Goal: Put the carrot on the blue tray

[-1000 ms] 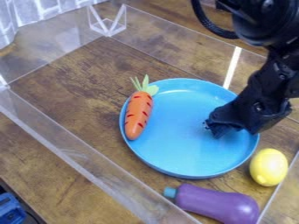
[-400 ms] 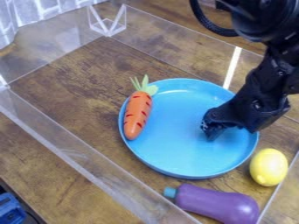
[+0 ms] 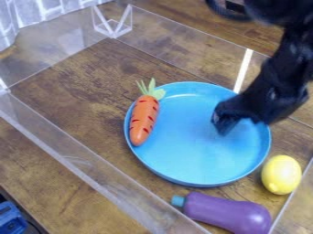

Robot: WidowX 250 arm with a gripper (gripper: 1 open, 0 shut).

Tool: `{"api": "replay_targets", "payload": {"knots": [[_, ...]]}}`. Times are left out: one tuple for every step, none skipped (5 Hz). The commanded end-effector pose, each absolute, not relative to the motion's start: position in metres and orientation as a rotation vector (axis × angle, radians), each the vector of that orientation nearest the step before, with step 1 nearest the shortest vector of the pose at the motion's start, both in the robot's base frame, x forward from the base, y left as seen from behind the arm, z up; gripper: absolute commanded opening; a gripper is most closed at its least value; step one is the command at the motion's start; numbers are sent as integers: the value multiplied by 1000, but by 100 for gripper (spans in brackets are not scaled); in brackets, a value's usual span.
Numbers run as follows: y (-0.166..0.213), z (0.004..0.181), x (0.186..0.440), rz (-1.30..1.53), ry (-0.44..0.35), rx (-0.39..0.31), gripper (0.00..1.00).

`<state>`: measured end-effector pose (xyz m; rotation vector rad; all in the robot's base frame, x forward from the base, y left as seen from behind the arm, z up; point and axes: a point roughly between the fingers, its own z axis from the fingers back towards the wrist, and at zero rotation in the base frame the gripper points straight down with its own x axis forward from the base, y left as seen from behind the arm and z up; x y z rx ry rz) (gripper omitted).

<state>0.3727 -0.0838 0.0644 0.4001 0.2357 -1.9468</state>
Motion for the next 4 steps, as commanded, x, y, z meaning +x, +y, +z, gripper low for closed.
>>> {"api": "replay_targets", "payload": {"knots": [[-73, 128, 375, -1916, 160, 450, 100], [-38, 156, 370, -1932, 156, 454, 100], [-5, 160, 357, -1958, 155, 468, 100], [11, 155, 348, -1973, 170, 493, 100]]}}
